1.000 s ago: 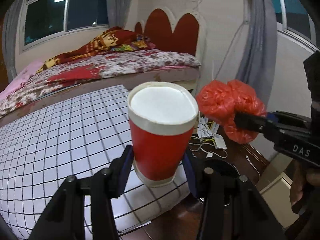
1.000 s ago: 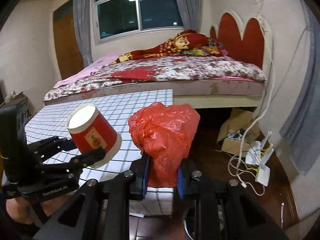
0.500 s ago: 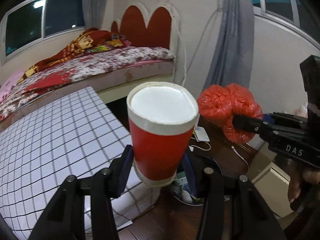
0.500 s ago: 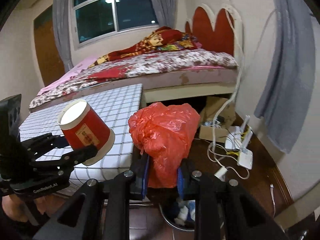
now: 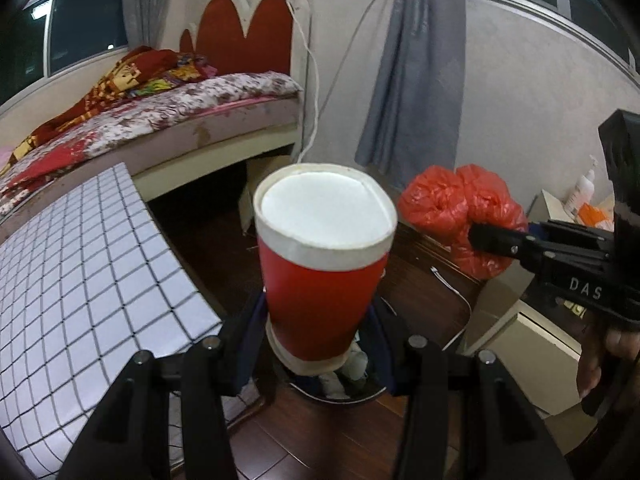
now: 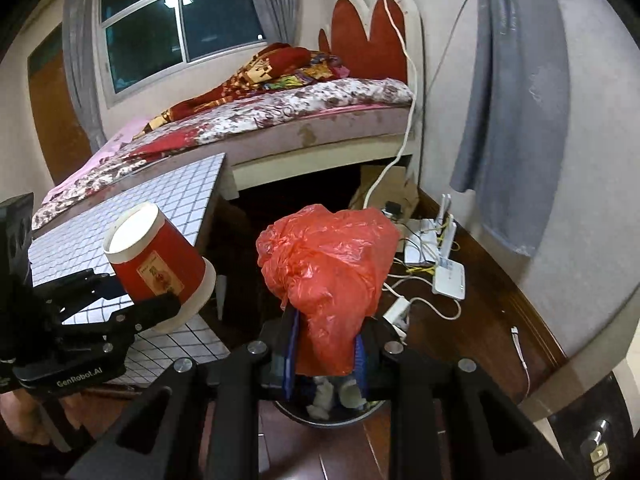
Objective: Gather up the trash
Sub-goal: 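Carry the red cup in left gripper over the bin while right gripper carries the red bag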
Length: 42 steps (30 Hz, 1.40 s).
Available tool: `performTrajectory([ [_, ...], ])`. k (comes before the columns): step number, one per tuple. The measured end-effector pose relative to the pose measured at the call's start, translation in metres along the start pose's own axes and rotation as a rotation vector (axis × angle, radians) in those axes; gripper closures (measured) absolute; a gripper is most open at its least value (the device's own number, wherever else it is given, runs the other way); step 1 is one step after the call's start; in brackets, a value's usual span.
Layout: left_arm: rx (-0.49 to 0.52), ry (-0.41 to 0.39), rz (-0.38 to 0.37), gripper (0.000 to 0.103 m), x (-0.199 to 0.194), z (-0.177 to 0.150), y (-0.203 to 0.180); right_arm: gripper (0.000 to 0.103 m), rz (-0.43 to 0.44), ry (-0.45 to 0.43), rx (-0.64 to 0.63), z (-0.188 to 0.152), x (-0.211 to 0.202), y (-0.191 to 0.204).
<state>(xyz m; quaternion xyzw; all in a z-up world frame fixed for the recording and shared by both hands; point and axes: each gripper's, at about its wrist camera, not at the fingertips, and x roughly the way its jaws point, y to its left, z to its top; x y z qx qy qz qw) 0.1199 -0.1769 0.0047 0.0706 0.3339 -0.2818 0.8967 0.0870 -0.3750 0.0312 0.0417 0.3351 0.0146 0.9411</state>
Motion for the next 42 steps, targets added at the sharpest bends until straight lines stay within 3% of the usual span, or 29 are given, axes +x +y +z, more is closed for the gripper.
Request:
performTrajectory([
  [7, 0.004, 0.031, -0.018, 0.053, 0.013, -0.009, -0.014, 0.079, -0.013, 0.018, 0.001, -0.011, 0.000, -0.015],
  [26, -0.053, 0.107, -0.019, 0.053, 0.053, -0.033, -0.018, 0.079, -0.003, 0.129, -0.013, -0.034, 0.049, -0.015],
  [42, -0.104, 0.177, -0.025, 0.052, 0.101, -0.048, -0.009, 0.079, -0.001, 0.303, -0.009, -0.069, 0.118, -0.028],
])
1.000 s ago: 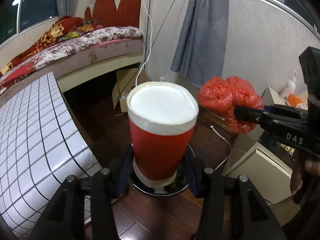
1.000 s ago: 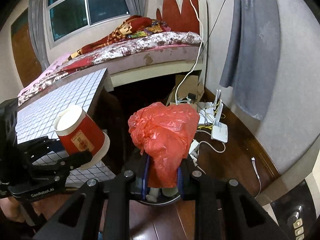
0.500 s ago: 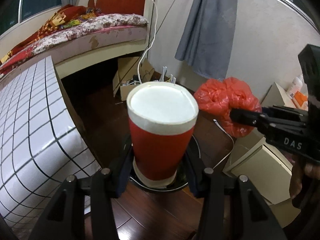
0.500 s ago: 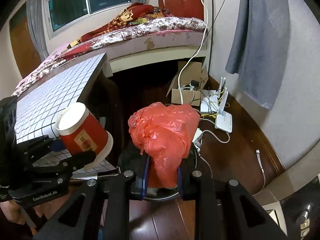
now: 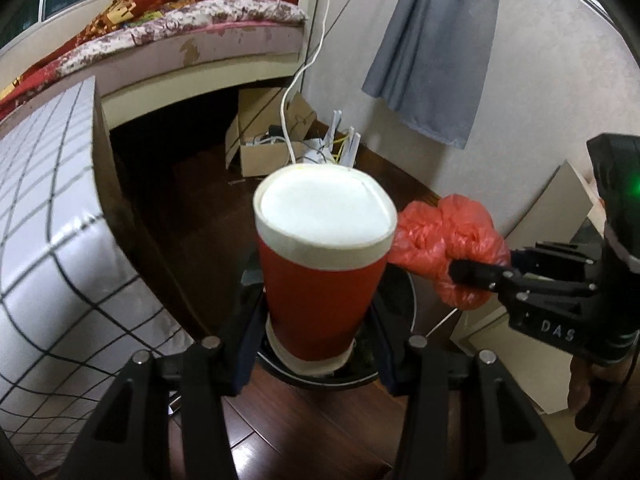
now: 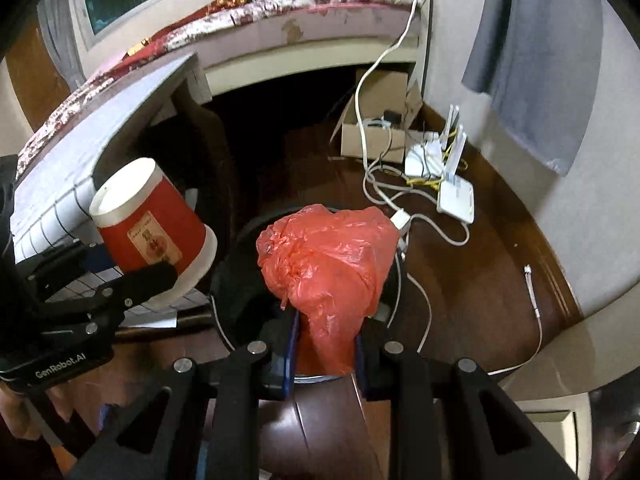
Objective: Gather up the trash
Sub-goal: 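Carry the red cup in left gripper over the bin while right gripper carries the red bag, then open left gripper to drop the red cup while right gripper drops the red bag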
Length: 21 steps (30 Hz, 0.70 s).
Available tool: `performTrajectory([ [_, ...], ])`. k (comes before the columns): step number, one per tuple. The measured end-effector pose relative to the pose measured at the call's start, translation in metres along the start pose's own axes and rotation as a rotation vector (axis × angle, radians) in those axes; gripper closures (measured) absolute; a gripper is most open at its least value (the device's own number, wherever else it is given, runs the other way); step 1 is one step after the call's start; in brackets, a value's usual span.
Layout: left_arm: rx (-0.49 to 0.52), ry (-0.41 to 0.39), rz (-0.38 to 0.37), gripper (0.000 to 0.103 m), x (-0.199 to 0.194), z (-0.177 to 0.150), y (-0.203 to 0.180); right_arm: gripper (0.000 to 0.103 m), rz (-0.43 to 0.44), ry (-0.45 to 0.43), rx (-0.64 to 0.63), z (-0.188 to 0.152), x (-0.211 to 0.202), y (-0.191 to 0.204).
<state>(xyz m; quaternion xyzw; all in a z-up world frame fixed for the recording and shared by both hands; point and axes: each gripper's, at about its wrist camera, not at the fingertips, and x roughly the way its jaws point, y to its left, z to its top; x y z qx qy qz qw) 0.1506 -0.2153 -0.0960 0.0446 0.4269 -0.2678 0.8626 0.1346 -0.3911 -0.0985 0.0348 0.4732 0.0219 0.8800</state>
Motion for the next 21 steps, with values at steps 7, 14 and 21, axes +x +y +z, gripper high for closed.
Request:
performTrajectory([
  [7, -0.022, 0.062, 0.006, 0.050, 0.035, -0.007, 0.005, 0.079, 0.001, 0.094, -0.004, -0.005, 0.041, -0.003],
  [14, -0.036, 0.128, 0.001, 0.050, 0.069, -0.018, 0.010, 0.079, 0.023, 0.149, -0.028, -0.010, 0.072, -0.002],
  [21, -0.089, 0.137, -0.003, 0.008, 0.084, -0.022, 0.021, 0.001, -0.119, 0.184, -0.040, -0.006, 0.093, -0.014],
])
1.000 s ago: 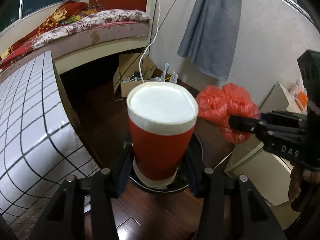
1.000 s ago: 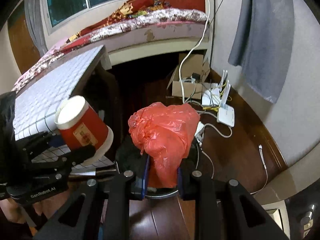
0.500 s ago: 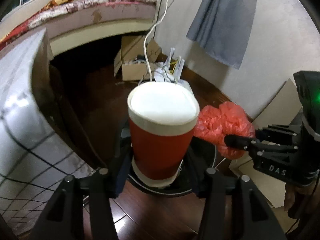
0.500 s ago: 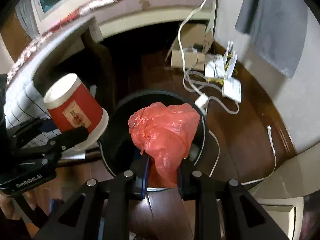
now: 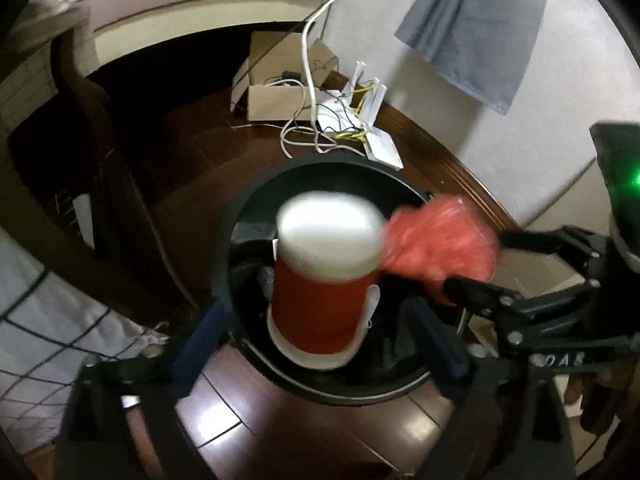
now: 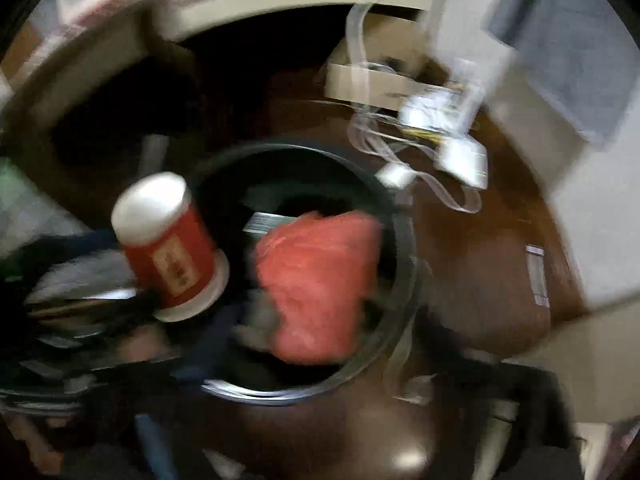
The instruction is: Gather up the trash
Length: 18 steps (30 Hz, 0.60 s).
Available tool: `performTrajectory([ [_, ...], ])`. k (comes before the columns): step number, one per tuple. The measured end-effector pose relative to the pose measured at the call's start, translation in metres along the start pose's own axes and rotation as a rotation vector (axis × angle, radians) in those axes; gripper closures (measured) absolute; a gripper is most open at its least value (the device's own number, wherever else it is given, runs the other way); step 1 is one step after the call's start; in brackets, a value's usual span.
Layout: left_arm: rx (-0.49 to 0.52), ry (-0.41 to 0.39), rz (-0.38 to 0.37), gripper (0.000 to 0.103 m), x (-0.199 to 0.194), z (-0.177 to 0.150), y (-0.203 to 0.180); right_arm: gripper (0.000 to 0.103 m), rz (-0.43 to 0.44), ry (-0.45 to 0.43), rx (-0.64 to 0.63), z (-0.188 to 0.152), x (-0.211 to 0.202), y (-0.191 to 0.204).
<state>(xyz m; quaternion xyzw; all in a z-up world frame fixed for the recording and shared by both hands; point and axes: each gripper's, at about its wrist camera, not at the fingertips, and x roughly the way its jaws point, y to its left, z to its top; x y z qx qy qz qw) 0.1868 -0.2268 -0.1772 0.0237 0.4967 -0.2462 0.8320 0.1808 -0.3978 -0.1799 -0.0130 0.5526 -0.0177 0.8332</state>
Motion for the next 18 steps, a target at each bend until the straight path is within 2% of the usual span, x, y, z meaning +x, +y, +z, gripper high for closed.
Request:
performTrajectory([
  [1, 0.000, 0.005, 0.008, 0.008, 0.000, -0.003, 0.002, 0.001, -0.026, 0.021, 0.026, -0.001, 0.003, -0.009],
  [6, -0.010, 0.004, 0.078, 0.006, -0.001, -0.012, 0.011, 0.001, -0.033, 0.061, 0.121, -0.008, 0.006, -0.039],
  [18, -0.008, -0.005, 0.126, 0.006, -0.012, -0.017, 0.016, 0.001, -0.006, 0.047, 0.053, -0.010, -0.006, -0.019],
])
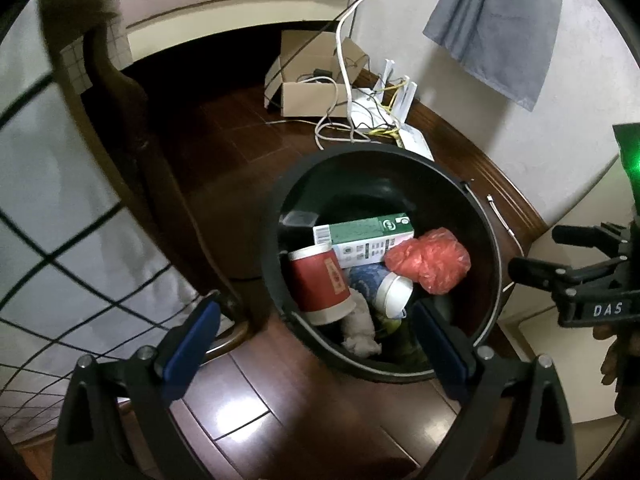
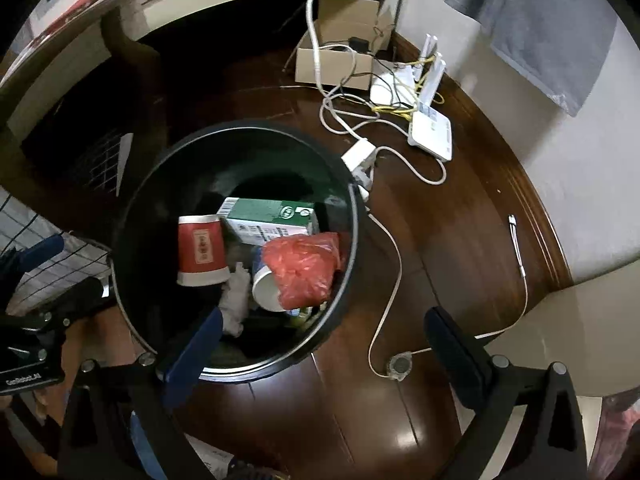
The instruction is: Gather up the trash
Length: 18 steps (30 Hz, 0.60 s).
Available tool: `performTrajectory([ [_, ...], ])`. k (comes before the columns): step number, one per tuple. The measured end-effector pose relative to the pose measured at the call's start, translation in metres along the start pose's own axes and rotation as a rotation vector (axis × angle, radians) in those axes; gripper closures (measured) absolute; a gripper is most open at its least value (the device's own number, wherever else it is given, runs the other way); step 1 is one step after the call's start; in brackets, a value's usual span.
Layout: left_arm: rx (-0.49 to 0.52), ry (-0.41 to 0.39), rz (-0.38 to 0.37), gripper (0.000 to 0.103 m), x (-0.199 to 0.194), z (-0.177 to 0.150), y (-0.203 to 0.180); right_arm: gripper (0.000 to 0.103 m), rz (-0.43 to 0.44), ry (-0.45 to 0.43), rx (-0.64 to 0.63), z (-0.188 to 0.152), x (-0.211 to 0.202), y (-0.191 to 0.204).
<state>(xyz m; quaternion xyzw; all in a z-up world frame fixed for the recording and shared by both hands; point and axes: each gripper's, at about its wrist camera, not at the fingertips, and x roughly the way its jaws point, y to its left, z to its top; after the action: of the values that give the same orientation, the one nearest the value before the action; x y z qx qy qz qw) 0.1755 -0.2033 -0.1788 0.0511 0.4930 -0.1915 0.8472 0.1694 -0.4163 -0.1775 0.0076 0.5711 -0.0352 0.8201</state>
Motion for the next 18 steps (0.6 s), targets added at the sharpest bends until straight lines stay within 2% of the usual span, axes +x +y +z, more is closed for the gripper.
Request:
performTrajectory([
  [8, 0.008, -0.024, 0.050, 0.002, -0.021, -0.003, 0.007, 0.001, 0.009, -0.009, -0.059, -0.002, -0.013, 0.023],
  [18, 0.001, -0.061, 0.084, 0.002, -0.057, -0.011, 0.020, 0.001, 0.022, -0.068, -0.116, -0.012, -0.050, 0.057],
])
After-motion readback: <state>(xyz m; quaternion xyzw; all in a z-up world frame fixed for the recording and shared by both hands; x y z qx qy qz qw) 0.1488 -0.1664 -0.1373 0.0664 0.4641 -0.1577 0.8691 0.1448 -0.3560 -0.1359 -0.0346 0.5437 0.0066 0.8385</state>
